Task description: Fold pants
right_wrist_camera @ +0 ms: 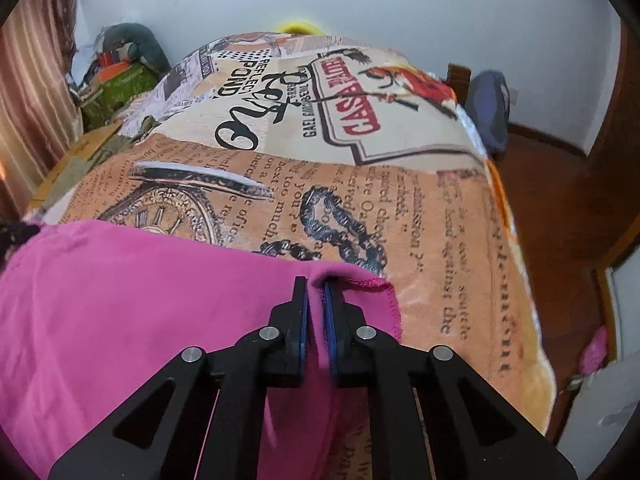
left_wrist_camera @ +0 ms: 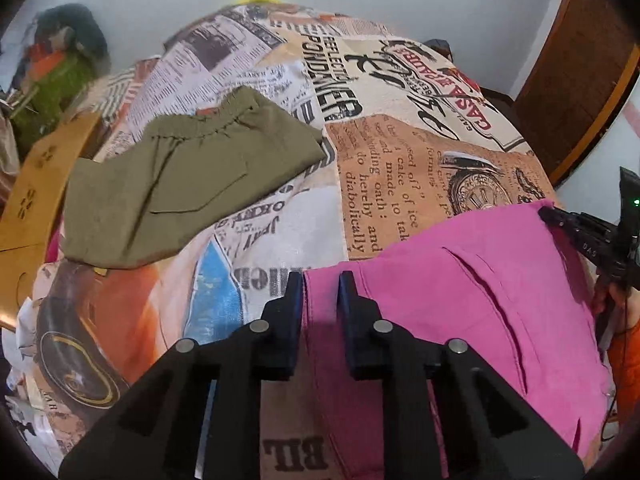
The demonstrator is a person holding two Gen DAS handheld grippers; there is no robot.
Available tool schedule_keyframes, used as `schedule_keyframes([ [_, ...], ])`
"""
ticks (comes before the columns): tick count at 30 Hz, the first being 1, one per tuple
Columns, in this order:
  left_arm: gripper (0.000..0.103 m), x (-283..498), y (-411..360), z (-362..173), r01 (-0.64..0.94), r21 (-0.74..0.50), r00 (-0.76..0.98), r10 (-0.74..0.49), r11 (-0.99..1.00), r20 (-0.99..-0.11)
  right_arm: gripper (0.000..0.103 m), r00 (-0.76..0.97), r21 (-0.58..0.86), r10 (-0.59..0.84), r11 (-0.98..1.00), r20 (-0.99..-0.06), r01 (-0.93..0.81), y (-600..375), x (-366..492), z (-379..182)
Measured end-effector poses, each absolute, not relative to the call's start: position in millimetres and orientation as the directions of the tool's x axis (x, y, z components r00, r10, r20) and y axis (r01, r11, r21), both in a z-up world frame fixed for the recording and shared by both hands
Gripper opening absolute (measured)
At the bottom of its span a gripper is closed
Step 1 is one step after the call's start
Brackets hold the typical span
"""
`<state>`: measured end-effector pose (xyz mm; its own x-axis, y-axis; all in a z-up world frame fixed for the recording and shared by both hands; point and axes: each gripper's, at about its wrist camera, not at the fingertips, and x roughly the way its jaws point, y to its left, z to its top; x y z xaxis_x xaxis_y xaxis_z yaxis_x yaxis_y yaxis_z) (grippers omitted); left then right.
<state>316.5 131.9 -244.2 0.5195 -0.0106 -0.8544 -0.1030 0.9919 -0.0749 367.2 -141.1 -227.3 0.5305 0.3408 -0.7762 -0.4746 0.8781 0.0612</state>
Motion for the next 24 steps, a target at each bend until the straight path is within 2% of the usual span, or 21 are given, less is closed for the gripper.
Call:
schedule_keyframes([
  [11,0.016,320,137,-248,-0.124,0.022,0.541,0.086,0.992,-0.837,0.000,0.592,-0.087,0.199,0.904,-0.781,-0.418,-146,381,-228],
  [14,0.016,321,138,-244,-0.095,0.024,0.517,0.070,0.995,-0.853,0.001,0.579,-0.073,0.208,0.903,-0.788,-0.423,-149,378,-221],
  [17,0.018,318,135,-228,-0.076,0.037,0.530,0.072,0.996,-0.845,0.005,0.567,-0.033,0.255,0.893,-0.783,-0.448,-146,368,-205],
  [19,0.023,315,132,-215,-0.060,0.001,0.552,0.034,0.998,-0.833,0.012,0.550,0.004,0.306,0.876,-0.777,-0.483,-137,361,-194],
  [21,0.033,314,124,-204,-0.032,-0.036,0.568,-0.012,0.999,-0.823,0.036,0.515,0.064,0.376,0.849,-0.770,-0.524,-125,353,-185],
  [23,0.040,312,114,-198,-0.008,-0.050,0.580,-0.036,0.999,-0.814,0.044,0.482,0.114,0.435,0.820,-0.761,-0.561,-113,344,-182],
  [24,0.042,311,107,-198,0.013,-0.063,0.577,-0.059,0.998,-0.815,0.044,0.459,0.133,0.455,0.806,-0.763,-0.577,-106,340,-183],
])
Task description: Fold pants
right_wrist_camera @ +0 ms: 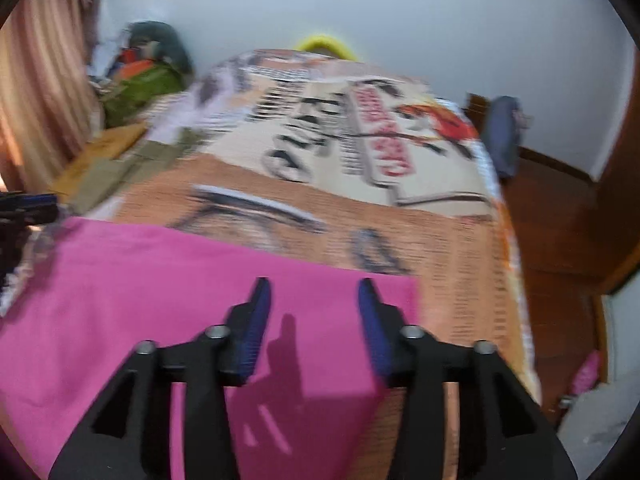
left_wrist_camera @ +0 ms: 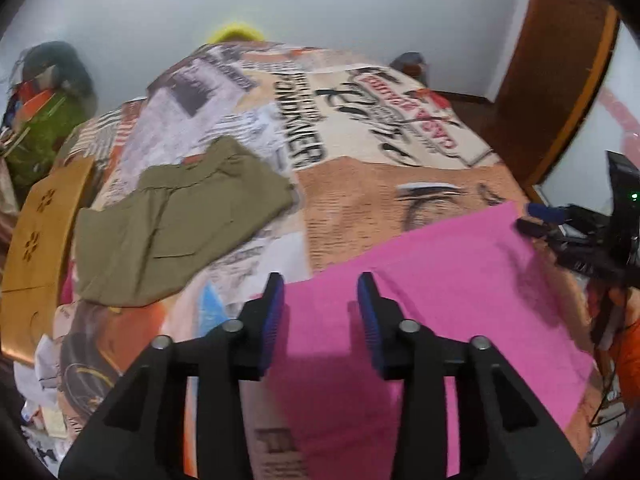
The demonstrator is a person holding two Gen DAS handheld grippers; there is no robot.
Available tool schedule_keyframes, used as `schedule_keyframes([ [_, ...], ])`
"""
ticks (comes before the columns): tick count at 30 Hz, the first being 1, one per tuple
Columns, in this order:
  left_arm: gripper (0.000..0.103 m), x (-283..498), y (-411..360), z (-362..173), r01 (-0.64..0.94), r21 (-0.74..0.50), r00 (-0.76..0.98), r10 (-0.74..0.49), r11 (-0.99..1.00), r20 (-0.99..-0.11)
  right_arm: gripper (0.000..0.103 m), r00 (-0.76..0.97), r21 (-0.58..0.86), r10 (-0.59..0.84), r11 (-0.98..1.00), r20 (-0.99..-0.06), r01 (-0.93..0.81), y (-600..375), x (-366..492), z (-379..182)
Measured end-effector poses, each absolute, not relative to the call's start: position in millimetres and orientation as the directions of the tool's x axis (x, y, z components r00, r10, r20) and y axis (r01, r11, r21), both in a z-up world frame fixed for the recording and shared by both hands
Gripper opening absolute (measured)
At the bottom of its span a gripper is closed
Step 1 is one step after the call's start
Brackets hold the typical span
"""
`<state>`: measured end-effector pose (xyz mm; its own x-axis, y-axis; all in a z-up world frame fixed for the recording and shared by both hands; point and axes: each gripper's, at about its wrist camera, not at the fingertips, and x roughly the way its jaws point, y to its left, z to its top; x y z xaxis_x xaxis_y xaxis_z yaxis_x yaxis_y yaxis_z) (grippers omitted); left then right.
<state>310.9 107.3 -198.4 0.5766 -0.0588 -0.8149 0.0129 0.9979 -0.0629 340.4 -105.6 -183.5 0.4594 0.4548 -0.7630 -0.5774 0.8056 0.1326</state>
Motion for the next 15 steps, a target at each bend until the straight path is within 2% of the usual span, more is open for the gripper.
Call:
schedule_keyframes([
  [3,0.043,311,90,-211,0.057,-0.067,0.537,-0.088,0.996,-0.839,0.044,0.356,0.197,0.498,0.757,-0.791,-0.623,-84,330,-198],
  [5,0.043,312,81,-226,0.076,-0.052,0.498,-0.083,0.996,-0.863,0.044,0.307,0.186,0.471,0.744,-0.827,-0.641,-72,323,-214],
  [8,0.045,305,78,-238,0.093,-0.033,0.496,-0.075,0.995,-0.865,0.044,0.303,0.179,0.464,0.743,-0.832,-0.645,-77,312,-222],
  [10,0.054,297,78,-236,0.090,0.008,0.508,-0.039,0.996,-0.860,0.044,0.284,0.201,0.466,0.747,-0.838,-0.634,-85,308,-221],
  [15,0.057,274,92,-233,0.071,0.015,0.525,-0.024,0.997,-0.851,0.045,0.285,0.188,0.430,0.774,-0.857,-0.604,-115,288,-220],
])
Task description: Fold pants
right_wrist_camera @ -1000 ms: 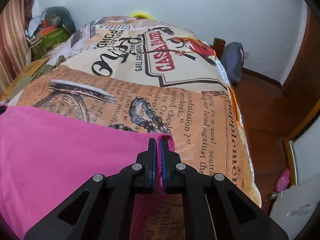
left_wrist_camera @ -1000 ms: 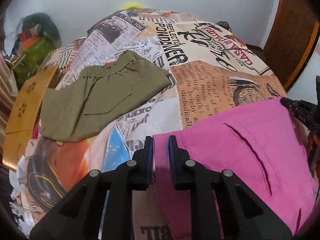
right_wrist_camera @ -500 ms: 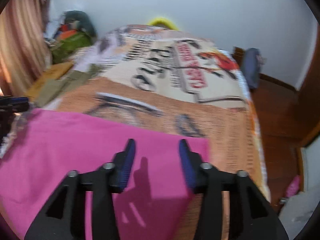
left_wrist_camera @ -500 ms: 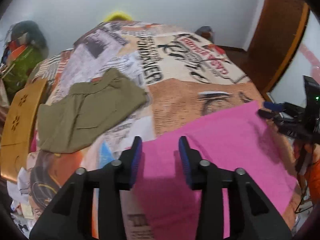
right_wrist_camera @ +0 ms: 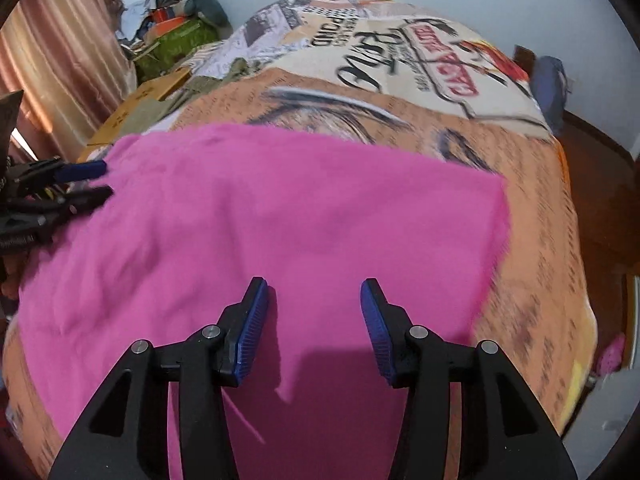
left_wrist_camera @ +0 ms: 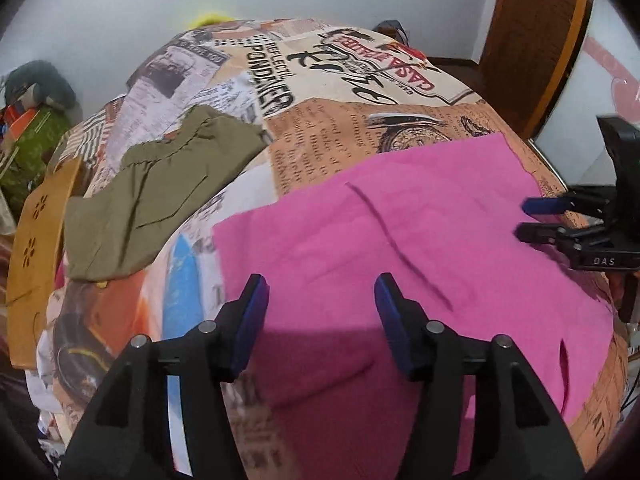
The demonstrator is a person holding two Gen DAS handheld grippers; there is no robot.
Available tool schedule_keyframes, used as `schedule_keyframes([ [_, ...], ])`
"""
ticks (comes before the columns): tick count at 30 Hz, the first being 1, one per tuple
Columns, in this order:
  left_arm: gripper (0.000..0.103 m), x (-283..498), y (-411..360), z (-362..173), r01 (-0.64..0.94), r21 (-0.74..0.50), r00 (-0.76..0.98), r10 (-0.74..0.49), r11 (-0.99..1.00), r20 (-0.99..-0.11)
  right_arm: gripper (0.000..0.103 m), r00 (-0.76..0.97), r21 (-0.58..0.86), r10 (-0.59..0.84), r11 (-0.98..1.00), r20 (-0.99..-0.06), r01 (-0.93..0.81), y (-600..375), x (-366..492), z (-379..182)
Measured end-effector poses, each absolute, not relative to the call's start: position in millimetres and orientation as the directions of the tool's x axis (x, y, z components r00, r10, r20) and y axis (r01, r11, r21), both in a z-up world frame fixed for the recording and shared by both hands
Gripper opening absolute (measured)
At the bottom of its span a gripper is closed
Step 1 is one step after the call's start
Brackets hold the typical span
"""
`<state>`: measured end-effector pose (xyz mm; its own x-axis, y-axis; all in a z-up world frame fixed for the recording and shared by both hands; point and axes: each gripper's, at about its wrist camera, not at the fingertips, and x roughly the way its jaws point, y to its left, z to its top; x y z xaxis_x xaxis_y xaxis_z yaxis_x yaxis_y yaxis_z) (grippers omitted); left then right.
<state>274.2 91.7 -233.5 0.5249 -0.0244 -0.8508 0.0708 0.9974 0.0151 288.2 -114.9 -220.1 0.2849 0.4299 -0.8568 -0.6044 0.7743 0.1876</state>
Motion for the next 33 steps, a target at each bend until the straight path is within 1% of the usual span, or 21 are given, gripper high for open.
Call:
schedule_keyframes([
  [7,0.059,237,109,-225,0.010,-0.036,0.533,-0.036,0.999,-0.845,0.046,0.303,0.155,0.377,0.811,-0.875,-0.564,-147,257,-214],
  [9,0.059,225,107,-220,0.006,-0.025,0.539,-0.025,1.000,-0.842,0.046,0.314,0.137,0.360,0.819,-0.879,-0.558,-153,248,-210],
  [11,0.059,212,105,-214,0.003,0.013,0.547,0.009,1.000,-0.837,0.046,0.328,0.117,0.344,0.825,-0.880,-0.554,-155,241,-204],
  [17,0.059,174,112,-191,-0.030,0.000,0.573,0.017,1.000,-0.819,0.046,0.415,0.103,0.378,0.830,-0.828,-0.549,-158,220,-166],
  [19,0.060,162,116,-183,-0.048,-0.047,0.586,-0.010,0.998,-0.810,0.046,0.447,0.112,0.407,0.826,-0.797,-0.552,-154,212,-151],
  [21,0.067,152,116,-177,-0.064,-0.110,0.586,-0.052,0.992,-0.809,0.046,0.469,0.129,0.440,0.820,-0.766,-0.558,-146,207,-140],
  [22,0.069,149,116,-176,-0.067,-0.134,0.585,-0.070,0.989,-0.808,0.048,0.477,0.137,0.459,0.812,-0.749,-0.567,-141,203,-135],
  [23,0.070,144,114,-176,-0.070,-0.167,0.585,-0.095,0.984,-0.805,0.051,0.484,0.140,0.473,0.807,-0.736,-0.574,-136,199,-132],
  [25,0.070,139,107,-178,-0.060,-0.202,0.577,-0.131,0.977,-0.806,0.053,0.501,0.137,0.495,0.795,-0.710,-0.591,-124,191,-128],
  [29,0.070,133,89,-191,-0.037,-0.263,0.535,-0.203,0.964,-0.820,0.053,0.482,0.143,0.524,0.767,-0.702,-0.626,-101,182,-132],
  [33,0.070,132,80,-211,-0.052,-0.379,0.475,-0.311,0.924,-0.823,0.053,0.454,0.154,0.536,0.750,-0.712,-0.644,-85,182,-146],
])
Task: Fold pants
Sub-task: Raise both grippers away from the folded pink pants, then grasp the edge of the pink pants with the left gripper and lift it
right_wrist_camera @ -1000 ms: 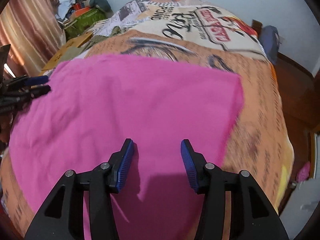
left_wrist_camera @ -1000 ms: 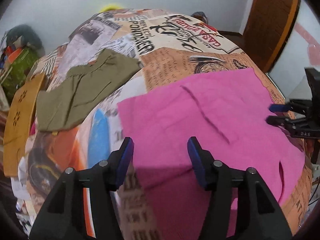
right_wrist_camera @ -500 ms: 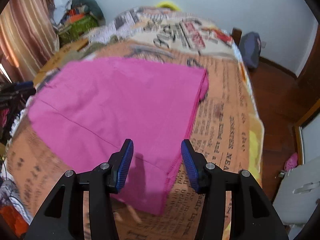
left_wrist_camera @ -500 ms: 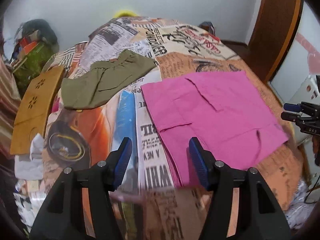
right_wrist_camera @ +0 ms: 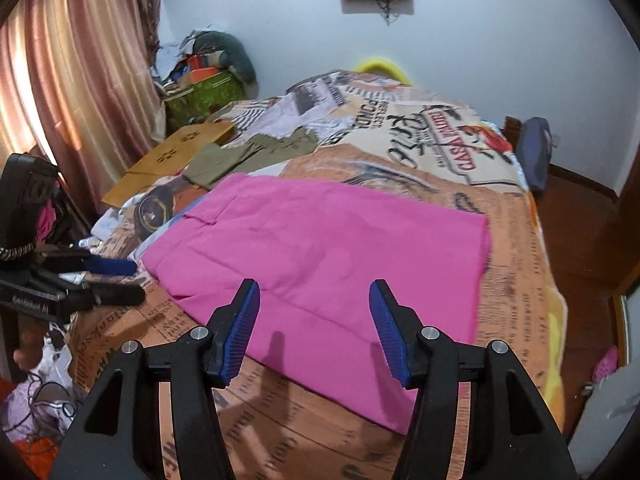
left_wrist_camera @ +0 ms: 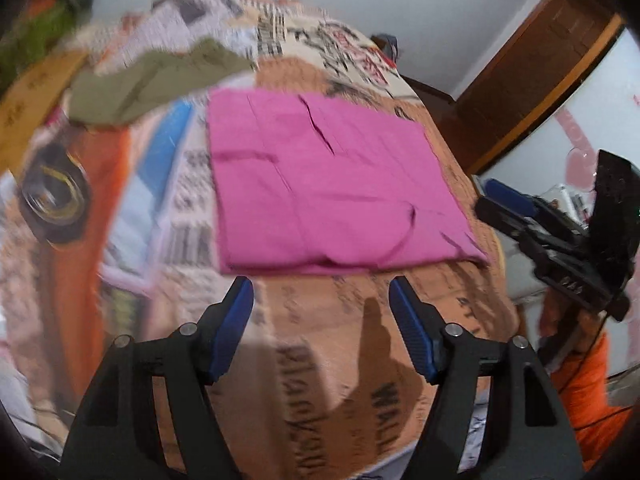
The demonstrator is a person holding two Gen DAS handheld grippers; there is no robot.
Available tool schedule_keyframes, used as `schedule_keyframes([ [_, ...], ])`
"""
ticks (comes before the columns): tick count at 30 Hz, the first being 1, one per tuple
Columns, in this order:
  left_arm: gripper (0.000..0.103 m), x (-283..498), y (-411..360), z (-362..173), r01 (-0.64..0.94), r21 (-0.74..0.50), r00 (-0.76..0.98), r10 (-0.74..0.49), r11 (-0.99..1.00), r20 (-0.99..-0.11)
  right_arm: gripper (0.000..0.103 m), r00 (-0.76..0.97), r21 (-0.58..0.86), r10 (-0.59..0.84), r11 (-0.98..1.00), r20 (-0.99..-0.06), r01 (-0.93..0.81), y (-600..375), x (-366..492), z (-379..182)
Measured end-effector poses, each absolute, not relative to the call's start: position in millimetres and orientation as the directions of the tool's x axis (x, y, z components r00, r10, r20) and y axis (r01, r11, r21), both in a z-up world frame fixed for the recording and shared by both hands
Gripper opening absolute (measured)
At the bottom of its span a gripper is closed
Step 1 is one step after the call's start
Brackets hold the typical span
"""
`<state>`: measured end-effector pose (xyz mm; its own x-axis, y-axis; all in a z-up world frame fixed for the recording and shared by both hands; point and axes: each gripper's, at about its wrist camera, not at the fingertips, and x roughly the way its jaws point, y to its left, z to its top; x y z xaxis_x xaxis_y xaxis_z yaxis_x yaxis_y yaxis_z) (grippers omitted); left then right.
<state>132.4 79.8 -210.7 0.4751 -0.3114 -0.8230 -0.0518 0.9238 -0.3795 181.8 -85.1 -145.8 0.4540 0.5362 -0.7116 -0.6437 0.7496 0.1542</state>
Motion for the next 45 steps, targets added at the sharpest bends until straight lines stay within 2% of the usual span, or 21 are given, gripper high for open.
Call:
schedule_keyframes([
  [4,0.072,132,78,-218,-0.072,-0.435,0.484,-0.350,0.898,-0.802,0.053,0.434,0.172,0.527,0.758,-0.731,-0.630,-81,187,-162],
  [8,0.077,141,89,-226,-0.124,-0.554,0.485,-0.437,0.824,-0.758,0.053,0.436,0.159,0.494,0.778,-0.752,-0.608,-81,192,-178],
  [13,0.081,151,94,-232,-0.146,-0.605,0.501,-0.468,0.783,-0.728,0.053,0.391,0.199,0.513,0.764,-0.764,-0.613,-82,193,-191],
  [22,0.081,172,107,-243,-0.252,-0.674,0.551,-0.469,0.694,-0.690,0.053,0.359,0.244,0.541,0.751,-0.760,-0.614,-86,194,-196],
  [29,0.081,172,99,-237,-0.261,-0.641,0.490,-0.473,0.722,-0.732,0.053,0.354,0.258,0.551,0.747,-0.755,-0.613,-87,193,-195],
  [35,0.081,165,109,-245,-0.316,-0.718,0.526,-0.516,0.620,-0.676,0.053,0.350,0.267,0.557,0.745,-0.753,-0.612,-87,194,-196],
  [41,0.081,178,107,-248,-0.339,-0.705,0.567,-0.463,0.623,-0.681,0.053,0.347,0.270,0.561,0.741,-0.751,-0.614,-87,196,-196],
  [43,0.068,182,106,-246,-0.358,-0.668,0.571,-0.414,0.652,-0.709,0.053,0.345,0.274,0.564,0.740,-0.750,-0.614,-87,196,-196],
  [45,0.044,187,107,-245,-0.378,-0.623,0.564,-0.363,0.685,-0.742,0.053,0.343,0.278,0.567,0.739,-0.749,-0.614,-87,196,-197],
])
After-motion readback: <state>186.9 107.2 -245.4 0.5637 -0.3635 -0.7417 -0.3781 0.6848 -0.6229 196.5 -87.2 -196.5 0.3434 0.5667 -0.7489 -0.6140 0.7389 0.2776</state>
